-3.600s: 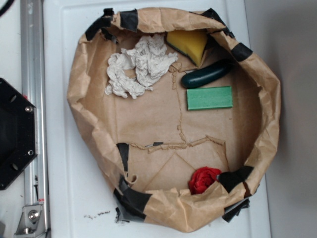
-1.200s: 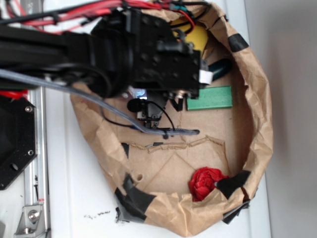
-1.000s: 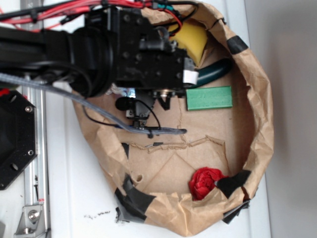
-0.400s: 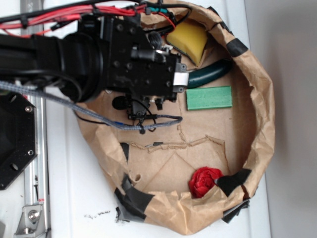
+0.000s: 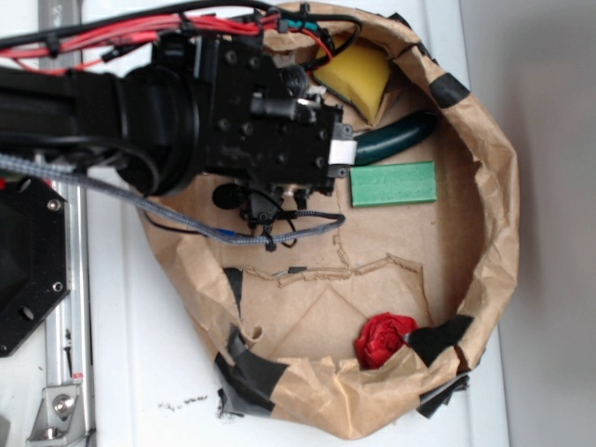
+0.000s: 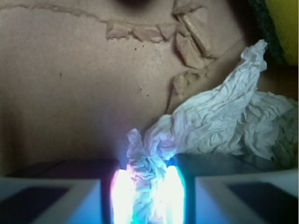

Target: Grab the white paper.

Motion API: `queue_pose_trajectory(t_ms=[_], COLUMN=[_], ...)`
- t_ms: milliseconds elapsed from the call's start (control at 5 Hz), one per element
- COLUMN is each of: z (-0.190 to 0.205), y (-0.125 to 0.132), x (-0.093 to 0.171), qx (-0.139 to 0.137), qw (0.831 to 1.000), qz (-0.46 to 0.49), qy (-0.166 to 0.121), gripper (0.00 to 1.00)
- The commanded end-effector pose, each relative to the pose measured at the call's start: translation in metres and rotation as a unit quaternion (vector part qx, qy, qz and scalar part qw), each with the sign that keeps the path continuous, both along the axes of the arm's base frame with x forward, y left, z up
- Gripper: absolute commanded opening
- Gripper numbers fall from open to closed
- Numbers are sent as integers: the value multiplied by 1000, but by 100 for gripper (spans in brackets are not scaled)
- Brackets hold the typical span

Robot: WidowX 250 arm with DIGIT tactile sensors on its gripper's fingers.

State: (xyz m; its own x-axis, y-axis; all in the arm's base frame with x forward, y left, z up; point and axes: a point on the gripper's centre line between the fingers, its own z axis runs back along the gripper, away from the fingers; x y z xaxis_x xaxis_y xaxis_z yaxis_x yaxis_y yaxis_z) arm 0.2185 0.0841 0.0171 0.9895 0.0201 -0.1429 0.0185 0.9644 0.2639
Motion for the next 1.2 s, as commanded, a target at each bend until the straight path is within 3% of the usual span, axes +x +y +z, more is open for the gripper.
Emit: queue_pose_trajectory(t_ms=[0,200,400,600,1000], z=[20,72,127,177,174], y=[-8,-45,-61,-70,-74], x=[7,20,26,24,24], qx=[-24,-106,-162,-161,-148], qw=[999,984,970,966,969], qz=[17,17,18,32,47], qy=[-31,-140,-181,-198,-192], gripper=[0,0,0,0,0])
